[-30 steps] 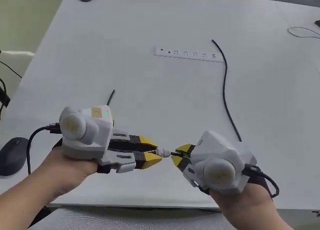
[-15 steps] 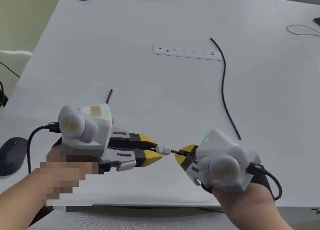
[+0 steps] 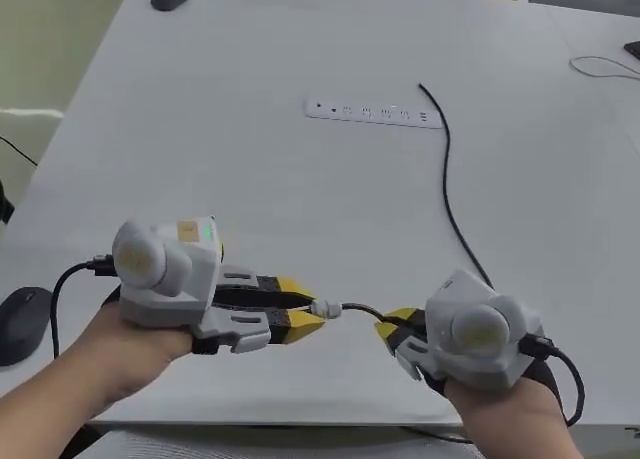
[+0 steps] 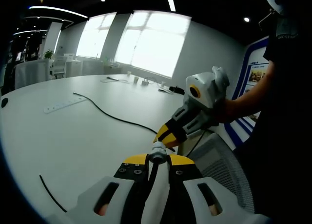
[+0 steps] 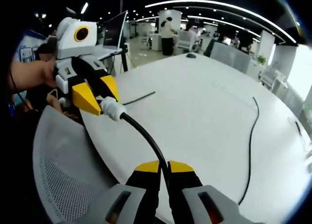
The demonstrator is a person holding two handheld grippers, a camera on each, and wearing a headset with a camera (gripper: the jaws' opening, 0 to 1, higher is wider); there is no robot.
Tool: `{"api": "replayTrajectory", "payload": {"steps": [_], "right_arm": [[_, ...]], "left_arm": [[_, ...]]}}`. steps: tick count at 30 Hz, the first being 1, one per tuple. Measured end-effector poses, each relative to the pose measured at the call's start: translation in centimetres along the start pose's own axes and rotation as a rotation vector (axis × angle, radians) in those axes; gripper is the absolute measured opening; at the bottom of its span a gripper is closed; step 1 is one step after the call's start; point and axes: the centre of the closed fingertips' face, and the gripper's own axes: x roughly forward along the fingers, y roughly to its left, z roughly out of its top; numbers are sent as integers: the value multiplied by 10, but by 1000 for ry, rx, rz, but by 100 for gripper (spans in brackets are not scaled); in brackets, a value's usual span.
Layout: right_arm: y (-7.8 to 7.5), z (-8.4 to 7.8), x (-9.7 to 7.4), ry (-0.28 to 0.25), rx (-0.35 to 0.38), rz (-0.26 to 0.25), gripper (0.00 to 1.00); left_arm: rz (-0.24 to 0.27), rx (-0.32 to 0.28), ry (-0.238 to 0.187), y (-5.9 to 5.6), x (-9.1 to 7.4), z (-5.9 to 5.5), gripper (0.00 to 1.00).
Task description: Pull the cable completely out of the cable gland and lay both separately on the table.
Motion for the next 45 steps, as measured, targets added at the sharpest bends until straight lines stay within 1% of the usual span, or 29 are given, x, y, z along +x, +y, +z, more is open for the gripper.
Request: {"api": "replayTrajectory", "payload": {"steps": [5,7,11,13,16,17,18,19,21,24,27,31,32,34,37,43,44,45], "right_arm": [[-11,-11,2,18,82,-11,0],[-13,-16,4,28,124,-8,0],[-16,-25,7,46,156,-16,0],[-19,-33,9,63,197,-16,0],[-21,-41,11,81,218,-27,0],[-21,-46,11,100,247,-26,0],[-21,-49,11,106,270,-26,0],[-21,-49,11,102,276,-26,0],[-20,-49,11,101,269,-28,0],[-16,-48,9,95,237,-31,0],[-16,-47,8,83,214,-33,0],[-16,-44,4,67,222,-26,1],[-16,-42,3,52,223,-22,1],[-15,-41,2,49,221,-21,2],[-13,-39,0,47,191,-23,2],[-8,-33,-8,44,103,-30,2],[-6,-32,-10,44,90,-26,3],[-4,-28,-11,34,81,-19,6]], "left_arm": [[3,5,1,3,-1,0,15],[1,6,2,3,-1,0,15],[1,8,4,3,-2,-1,15],[2,8,4,3,-2,-1,15],[3,6,5,2,-2,-2,15],[3,8,8,1,-2,-3,15],[2,8,12,0,-2,-4,15],[2,10,14,-1,-2,-4,15],[3,11,22,-1,-2,-6,15],[8,7,17,-1,-3,-7,15],[14,7,16,-1,-4,-7,15],[18,-4,12,0,-5,-7,15],[18,-3,13,0,-5,-7,15],[17,-1,17,0,-4,-7,15],[16,0,13,-1,-4,-6,15],[18,-4,12,-1,-4,-6,15],[18,-8,13,-1,-4,-6,15],[17,-12,16,-1,-4,-7,15]]}}
